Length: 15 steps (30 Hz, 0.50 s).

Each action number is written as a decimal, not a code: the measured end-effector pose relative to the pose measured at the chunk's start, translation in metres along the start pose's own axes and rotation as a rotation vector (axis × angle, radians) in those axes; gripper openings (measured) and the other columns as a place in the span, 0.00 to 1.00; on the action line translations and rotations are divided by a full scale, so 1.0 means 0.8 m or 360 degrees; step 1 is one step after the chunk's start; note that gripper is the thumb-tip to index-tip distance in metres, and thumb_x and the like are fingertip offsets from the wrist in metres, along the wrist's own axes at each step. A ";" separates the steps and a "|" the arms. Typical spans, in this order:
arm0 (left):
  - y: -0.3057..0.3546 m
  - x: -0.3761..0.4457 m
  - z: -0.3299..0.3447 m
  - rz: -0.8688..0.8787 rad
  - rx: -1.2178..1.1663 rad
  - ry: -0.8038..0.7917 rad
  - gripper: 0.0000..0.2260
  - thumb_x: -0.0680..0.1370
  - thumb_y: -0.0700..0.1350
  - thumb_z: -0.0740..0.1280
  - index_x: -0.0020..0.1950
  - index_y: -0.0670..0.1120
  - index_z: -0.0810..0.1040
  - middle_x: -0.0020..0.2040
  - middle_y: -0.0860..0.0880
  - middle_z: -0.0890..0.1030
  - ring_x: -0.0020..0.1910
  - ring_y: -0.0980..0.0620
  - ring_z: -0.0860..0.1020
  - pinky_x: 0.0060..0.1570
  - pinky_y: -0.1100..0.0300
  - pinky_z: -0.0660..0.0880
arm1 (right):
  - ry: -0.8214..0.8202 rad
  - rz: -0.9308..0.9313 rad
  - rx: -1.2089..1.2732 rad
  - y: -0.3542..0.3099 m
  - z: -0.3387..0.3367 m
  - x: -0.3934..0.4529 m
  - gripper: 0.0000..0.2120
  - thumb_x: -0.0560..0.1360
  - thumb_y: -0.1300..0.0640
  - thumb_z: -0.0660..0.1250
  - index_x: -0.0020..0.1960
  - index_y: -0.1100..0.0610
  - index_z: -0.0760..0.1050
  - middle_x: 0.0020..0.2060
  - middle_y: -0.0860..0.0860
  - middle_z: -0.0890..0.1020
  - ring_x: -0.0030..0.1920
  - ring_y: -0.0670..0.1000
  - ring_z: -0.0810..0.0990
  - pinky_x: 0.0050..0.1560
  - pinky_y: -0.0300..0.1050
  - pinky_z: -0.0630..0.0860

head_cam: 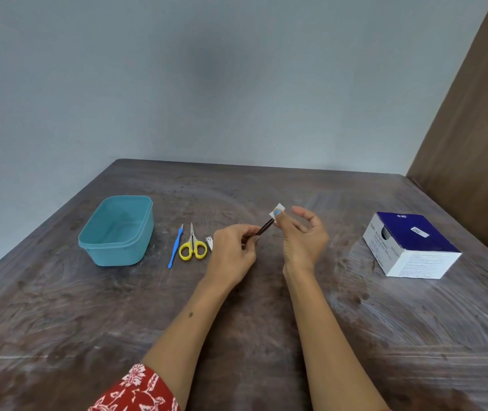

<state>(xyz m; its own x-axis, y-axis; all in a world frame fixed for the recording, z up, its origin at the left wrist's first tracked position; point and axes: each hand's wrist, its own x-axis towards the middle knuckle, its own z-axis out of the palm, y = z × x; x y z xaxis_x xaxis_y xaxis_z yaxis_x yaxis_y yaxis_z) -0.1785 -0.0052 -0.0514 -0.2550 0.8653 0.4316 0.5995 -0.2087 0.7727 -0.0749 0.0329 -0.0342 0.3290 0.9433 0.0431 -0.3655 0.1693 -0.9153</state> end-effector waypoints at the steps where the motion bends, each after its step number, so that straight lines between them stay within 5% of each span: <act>1: 0.000 0.000 0.000 0.0016 0.0024 0.0016 0.10 0.74 0.35 0.65 0.52 0.42 0.82 0.45 0.48 0.85 0.43 0.55 0.82 0.44 0.67 0.77 | -0.0008 0.0009 -0.0028 0.002 -0.001 0.000 0.15 0.64 0.63 0.77 0.44 0.51 0.74 0.33 0.52 0.84 0.37 0.50 0.85 0.39 0.36 0.78; 7: -0.002 0.001 -0.002 0.0016 0.0030 0.0066 0.11 0.74 0.34 0.65 0.52 0.42 0.82 0.44 0.47 0.84 0.42 0.54 0.82 0.45 0.63 0.79 | -0.0120 0.0066 -0.0135 0.008 -0.001 0.000 0.15 0.64 0.62 0.78 0.44 0.53 0.75 0.34 0.51 0.85 0.40 0.50 0.85 0.46 0.43 0.80; 15: 0.000 0.003 0.000 -0.0218 -0.0350 0.0027 0.09 0.75 0.33 0.65 0.52 0.39 0.81 0.39 0.48 0.83 0.38 0.56 0.83 0.43 0.61 0.81 | -0.0357 0.0050 -0.0157 0.006 0.002 -0.006 0.11 0.65 0.67 0.77 0.40 0.55 0.78 0.34 0.51 0.84 0.33 0.43 0.82 0.38 0.31 0.75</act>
<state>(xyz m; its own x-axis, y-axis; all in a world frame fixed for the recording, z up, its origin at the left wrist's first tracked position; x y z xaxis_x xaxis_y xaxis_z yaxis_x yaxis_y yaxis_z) -0.1792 -0.0034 -0.0506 -0.3363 0.8849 0.3223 0.3795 -0.1858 0.9063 -0.0793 0.0297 -0.0382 0.1132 0.9893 0.0918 -0.2823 0.1206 -0.9517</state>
